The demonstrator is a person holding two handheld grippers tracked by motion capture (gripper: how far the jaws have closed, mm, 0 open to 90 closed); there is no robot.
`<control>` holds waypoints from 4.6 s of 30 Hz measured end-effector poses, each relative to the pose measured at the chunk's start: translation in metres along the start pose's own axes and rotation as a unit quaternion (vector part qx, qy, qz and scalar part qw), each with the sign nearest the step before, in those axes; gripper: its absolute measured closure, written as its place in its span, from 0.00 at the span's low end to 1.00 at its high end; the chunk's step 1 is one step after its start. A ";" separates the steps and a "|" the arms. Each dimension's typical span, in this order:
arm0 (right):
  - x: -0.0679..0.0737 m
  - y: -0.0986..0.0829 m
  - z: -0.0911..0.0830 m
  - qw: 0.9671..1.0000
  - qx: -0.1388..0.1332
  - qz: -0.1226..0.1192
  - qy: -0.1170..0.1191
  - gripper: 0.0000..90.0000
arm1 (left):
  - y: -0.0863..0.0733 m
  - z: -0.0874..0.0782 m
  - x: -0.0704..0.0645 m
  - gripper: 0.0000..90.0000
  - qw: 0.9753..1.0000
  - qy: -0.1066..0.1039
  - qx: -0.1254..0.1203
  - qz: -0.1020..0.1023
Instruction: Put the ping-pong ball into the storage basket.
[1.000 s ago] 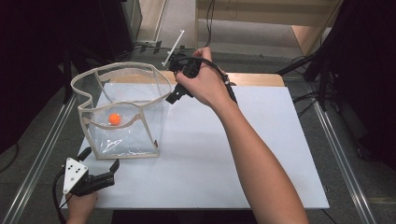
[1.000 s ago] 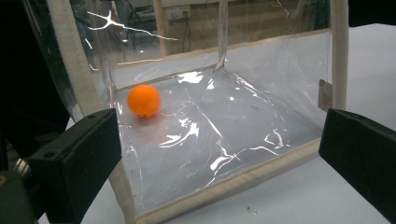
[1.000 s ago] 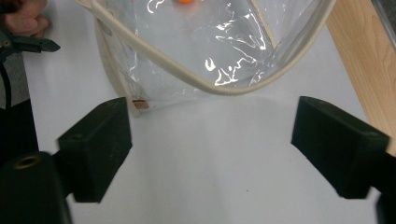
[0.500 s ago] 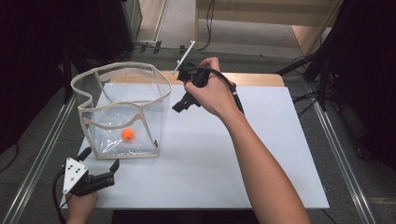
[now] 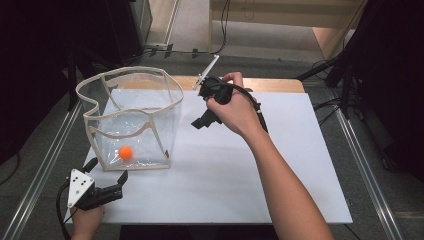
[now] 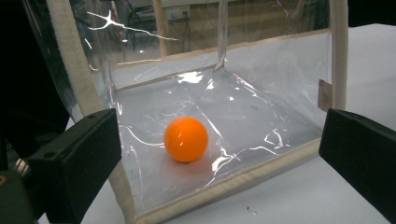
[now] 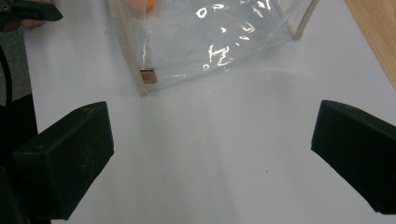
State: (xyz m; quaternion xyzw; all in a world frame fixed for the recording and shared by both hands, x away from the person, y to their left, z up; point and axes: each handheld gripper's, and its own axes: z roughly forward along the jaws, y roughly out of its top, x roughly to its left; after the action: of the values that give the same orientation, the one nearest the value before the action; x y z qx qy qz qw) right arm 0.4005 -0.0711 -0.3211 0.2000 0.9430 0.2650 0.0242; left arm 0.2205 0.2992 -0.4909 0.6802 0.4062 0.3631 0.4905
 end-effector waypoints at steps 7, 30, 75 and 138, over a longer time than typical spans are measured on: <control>0.001 -0.016 0.003 1.000 -0.012 0.008 0.002 0.00 | 0.000 0.000 0.000 0.00 1.000 -0.001 0.000 0.001; 0.011 -0.056 0.000 0.999 -0.047 0.007 -0.015 0.00 | 0.000 0.000 0.001 0.00 1.000 0.000 0.002 -0.002; 0.019 -0.147 0.000 0.994 -0.084 0.059 -0.040 0.00 | 0.000 -0.001 0.001 0.00 1.000 0.001 -0.005 -0.006; 0.023 -0.270 -0.002 0.973 -0.167 0.143 -0.076 0.00 | 0.000 -0.001 0.000 0.00 1.000 0.002 -0.003 -0.001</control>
State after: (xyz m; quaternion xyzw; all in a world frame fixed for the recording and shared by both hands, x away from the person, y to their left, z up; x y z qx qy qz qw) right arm 0.2810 -0.2734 -0.4556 0.3451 0.8424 0.4038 0.0909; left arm 0.2194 0.2997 -0.4910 0.6771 0.4069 0.3655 0.4923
